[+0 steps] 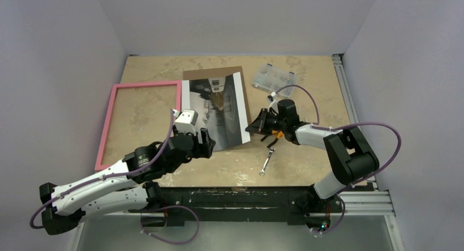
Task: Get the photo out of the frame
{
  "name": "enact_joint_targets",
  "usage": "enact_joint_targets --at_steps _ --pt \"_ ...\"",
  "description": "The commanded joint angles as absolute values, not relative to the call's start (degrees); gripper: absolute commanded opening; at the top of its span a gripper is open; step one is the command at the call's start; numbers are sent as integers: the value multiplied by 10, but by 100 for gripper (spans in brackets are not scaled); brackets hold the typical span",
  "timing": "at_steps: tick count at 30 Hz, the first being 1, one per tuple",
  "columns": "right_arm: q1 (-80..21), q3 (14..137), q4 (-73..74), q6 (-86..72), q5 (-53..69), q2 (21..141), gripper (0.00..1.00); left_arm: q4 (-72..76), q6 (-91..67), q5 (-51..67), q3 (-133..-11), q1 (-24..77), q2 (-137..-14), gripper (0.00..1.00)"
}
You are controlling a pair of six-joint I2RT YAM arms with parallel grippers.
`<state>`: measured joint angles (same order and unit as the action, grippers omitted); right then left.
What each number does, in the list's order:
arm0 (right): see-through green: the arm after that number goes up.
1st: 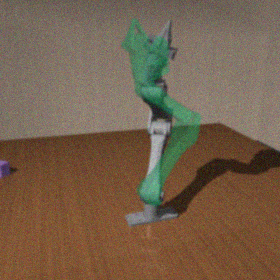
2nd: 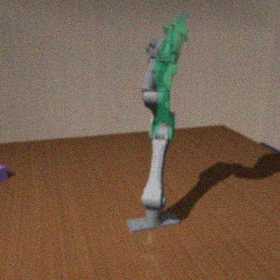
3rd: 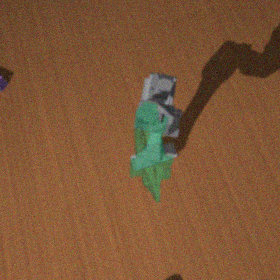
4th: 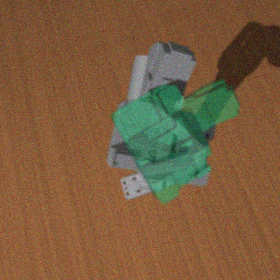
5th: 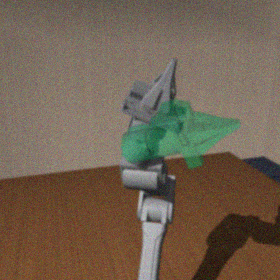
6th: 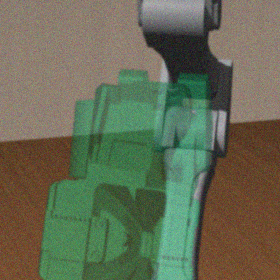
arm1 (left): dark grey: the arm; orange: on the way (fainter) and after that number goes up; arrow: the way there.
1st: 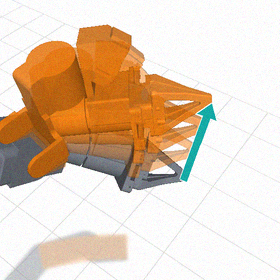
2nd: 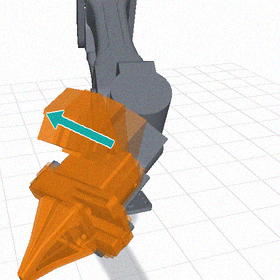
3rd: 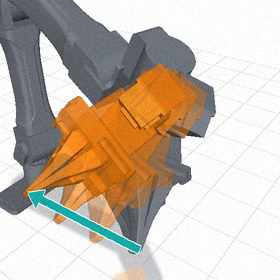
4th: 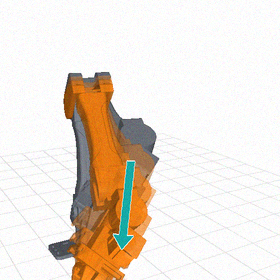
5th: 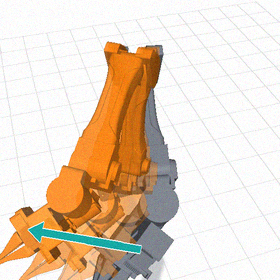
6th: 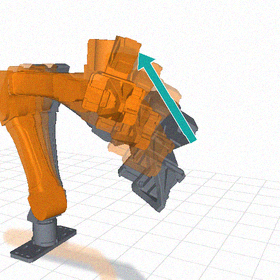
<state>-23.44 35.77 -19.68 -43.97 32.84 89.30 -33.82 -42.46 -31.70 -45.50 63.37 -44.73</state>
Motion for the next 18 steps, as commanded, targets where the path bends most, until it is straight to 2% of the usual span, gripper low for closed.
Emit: enact_joint_targets --at_steps 1,9,18 --pt "-228 408 -181 -439 290 931 0 -344 -424 -331 -462 629 -424 71" --pt "-228 439 -215 -457 284 997 0 -349 -419 -333 -465 629 -420 71" --pt "-226 476 -177 -425 250 1003 0 -348 -420 -330 -464 629 -422 71"
